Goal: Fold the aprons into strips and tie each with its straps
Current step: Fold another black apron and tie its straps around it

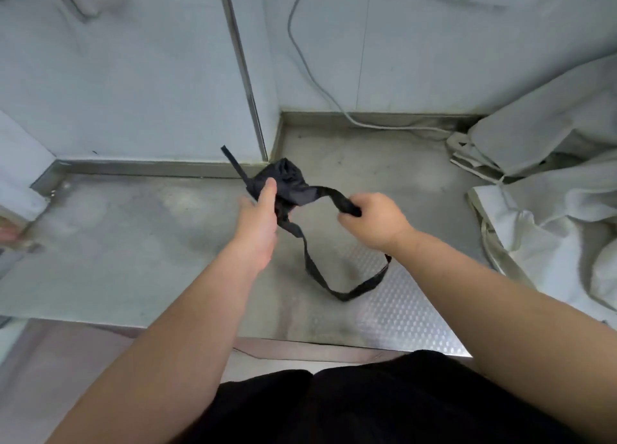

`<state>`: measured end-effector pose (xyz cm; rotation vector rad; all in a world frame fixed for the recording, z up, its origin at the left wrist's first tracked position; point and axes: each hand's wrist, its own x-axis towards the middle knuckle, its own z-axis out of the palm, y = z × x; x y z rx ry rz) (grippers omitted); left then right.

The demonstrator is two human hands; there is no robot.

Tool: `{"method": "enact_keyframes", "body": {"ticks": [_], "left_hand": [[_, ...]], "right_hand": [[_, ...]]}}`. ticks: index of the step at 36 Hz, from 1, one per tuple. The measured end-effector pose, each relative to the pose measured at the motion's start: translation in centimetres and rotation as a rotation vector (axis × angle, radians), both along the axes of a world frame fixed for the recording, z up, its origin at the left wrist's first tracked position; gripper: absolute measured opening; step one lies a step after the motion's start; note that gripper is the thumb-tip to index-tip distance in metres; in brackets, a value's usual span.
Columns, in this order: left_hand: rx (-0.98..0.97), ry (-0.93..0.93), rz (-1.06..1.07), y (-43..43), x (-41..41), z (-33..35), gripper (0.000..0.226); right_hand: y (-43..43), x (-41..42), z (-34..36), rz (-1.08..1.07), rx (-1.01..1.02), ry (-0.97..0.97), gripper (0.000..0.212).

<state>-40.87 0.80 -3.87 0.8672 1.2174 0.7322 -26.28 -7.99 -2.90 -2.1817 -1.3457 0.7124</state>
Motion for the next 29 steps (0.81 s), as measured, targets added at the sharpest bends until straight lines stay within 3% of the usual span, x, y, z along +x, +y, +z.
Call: {"method": "enact_keyframes", "body": {"ticks": [1,3,5,7,9,11,13,16,18,21,24,29], "left_hand": [[0.133,0.228,-0.033,-0.3,-0.2,0.0,0.059],[0.398,0.441,-0.155,-1.7,-0.5,0.4,0.077],[0.601,0.503,-0.447,-2.7,-0.3,0.3,0.093],[0.645,0.575,-0.711,-3.9,0.5,0.6,0.097],[0.646,0.605,-0.757,-4.5,1.6,1.0,0.078],[0.715,0.668,-0.624,-4.8,2.1,1.6,0.031],[0.740,0.706,-0.402,-4.6,2.0,2.6,0.012],[0.623,0.526,-0.056,-4.2,1.3,4.1,0.016],[0.569,0.381,0.055,-4.4,1.0,5.3,0.015],[0.534,0.186,0.065,-5.1,1.0,6.9,0.016],[0.592,0.158,0.032,-5.9,1.0,9.2,0.013],[0.668,0.115,0.170,-5.6,0.0,15.5,0.018]], "right_hand": [[0.1,0.4,0.5,-0.021,0.053,-0.008,0.020],[0.1,0.4,1.9,0.057,0.075,-0.079,0.010],[0.2,0.1,2.7,0.126,0.094,-0.131,0.020],[-0.1,-0.1,3.5,0.152,0.158,-0.127,0.029],[-0.5,0.0,4.2,0.172,0.202,-0.092,0.035],[-1.2,0.5,4.8,0.211,0.193,-0.140,0.039],[-1.8,1.5,5.0,0.176,0.174,-0.219,0.039],[-2.6,3.7,5.4,-0.015,0.201,-0.169,0.026],[-2.9,4.8,6.3,-0.102,0.239,-0.119,0.008],[-2.1,4.3,8.1,-0.143,0.281,0.166,0.028],[-1.0,2.3,11.1,-0.112,0.351,0.561,0.026],[0.3,-0.2,17.4,0.067,0.427,0.594,0.019]]}}
